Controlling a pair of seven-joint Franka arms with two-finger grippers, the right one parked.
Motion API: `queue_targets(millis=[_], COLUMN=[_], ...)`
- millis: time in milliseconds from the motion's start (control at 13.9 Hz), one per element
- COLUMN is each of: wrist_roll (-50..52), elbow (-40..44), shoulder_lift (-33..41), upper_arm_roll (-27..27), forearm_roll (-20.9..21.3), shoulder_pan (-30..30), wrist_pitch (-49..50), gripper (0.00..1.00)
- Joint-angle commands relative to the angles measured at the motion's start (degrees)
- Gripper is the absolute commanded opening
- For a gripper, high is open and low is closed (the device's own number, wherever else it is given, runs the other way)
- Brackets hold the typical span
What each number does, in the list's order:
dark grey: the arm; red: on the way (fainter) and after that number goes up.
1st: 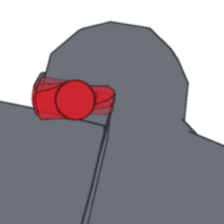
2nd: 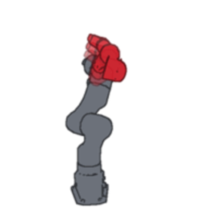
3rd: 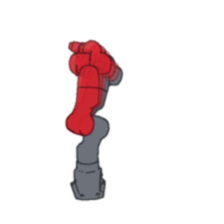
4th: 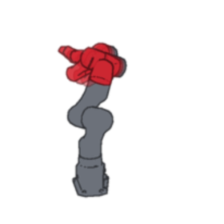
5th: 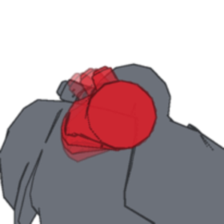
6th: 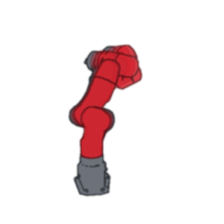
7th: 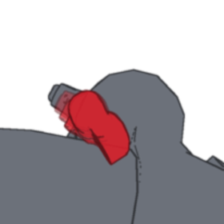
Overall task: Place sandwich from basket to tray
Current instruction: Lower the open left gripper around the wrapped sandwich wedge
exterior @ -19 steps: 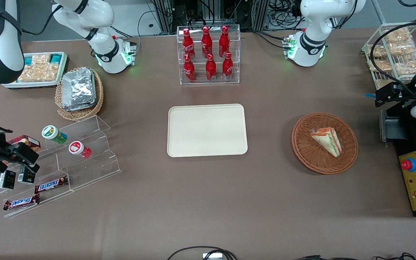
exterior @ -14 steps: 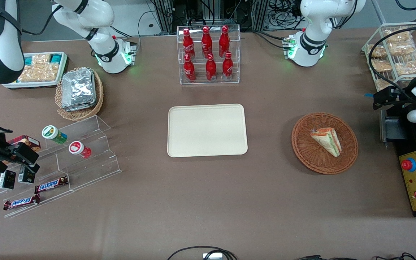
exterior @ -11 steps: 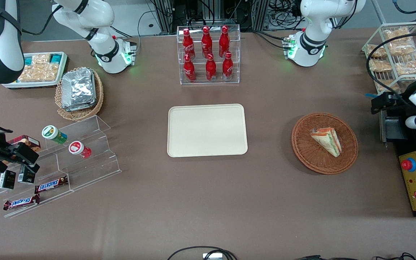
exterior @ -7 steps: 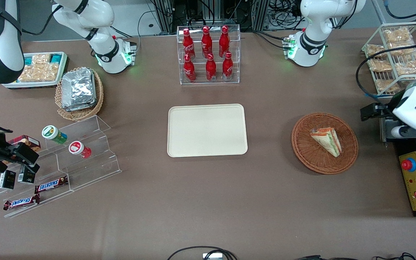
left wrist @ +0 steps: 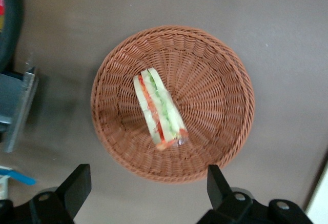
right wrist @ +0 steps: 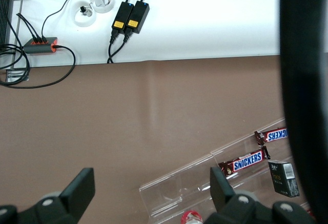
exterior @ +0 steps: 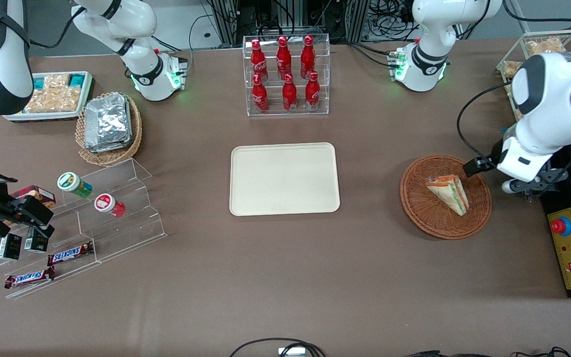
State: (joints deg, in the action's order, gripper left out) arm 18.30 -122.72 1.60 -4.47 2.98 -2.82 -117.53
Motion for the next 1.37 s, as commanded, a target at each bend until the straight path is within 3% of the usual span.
queue_targets(millis=[0,288,863,1295], wrist_roll=[5.58,11.92,14.48,16.84], elbow=[-5.69,-7.70,-15.52,-18.08], shoulder_lift=[1.14,-2.21,-7.57,-11.43], upper_arm_roll=[0.34,0.34,1.13,2.19], forearm_roll=[0.01,0.01,0.01,-0.08], shoulder_pan=[0.27,0.27,0.01,0.10], wrist_pitch=[-6.29,-12.79,-28.88,-35.74], gripper=[1.00,1.00,1.00,1.00])
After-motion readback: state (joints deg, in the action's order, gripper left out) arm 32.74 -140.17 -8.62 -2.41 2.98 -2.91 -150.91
